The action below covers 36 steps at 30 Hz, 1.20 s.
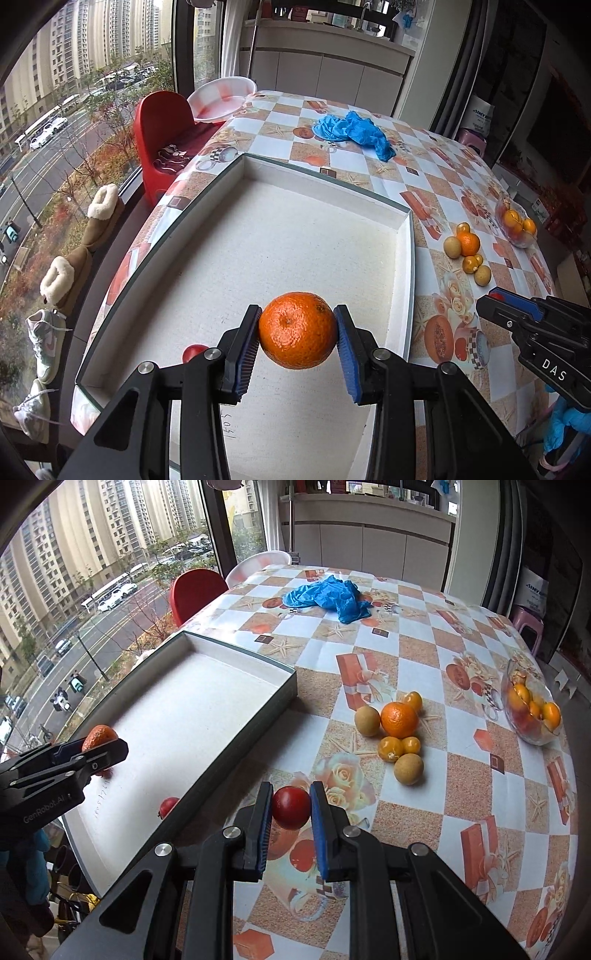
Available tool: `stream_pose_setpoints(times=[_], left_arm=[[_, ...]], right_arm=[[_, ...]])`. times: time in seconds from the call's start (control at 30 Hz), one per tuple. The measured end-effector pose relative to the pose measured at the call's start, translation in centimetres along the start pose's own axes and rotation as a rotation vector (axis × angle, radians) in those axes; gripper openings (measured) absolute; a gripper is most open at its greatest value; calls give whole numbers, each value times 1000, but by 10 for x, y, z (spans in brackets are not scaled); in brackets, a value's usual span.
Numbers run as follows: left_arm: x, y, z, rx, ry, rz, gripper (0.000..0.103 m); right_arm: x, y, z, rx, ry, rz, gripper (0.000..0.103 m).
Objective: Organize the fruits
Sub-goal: 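Carry the orange and tomato over the white tray with both tools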
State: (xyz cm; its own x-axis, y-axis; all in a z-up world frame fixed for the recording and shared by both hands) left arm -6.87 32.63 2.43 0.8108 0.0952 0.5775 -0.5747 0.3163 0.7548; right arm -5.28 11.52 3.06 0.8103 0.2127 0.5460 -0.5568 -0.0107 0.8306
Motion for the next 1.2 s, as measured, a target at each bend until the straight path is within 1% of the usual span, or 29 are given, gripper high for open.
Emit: stream_pose_setpoints(times=[0.33,0.73,1.2], left_arm=[[3,0,-13,-2,19,7,41],[7,-2,-22,8,21,8,41],[10,-6,-29,23,16,6,41]], right_arm=[[16,6,-31,38,39,15,22],[28,2,-76,90,109,10,22],[33,-6,-94,102,136,-3,22]])
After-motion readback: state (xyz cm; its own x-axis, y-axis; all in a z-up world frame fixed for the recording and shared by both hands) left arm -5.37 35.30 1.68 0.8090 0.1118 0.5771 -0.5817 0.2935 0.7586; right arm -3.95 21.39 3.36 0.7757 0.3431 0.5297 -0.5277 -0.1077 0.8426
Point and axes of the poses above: each gripper's, at about its wrist camera, not at the fingertips, and y roughly against the way its jaws point, z to its right, x to its top, the point moved 4 cm from there along -y, roughly the way its jaws point, and after that the axes turned 13 degrees about -x, right-handed, at the moved point
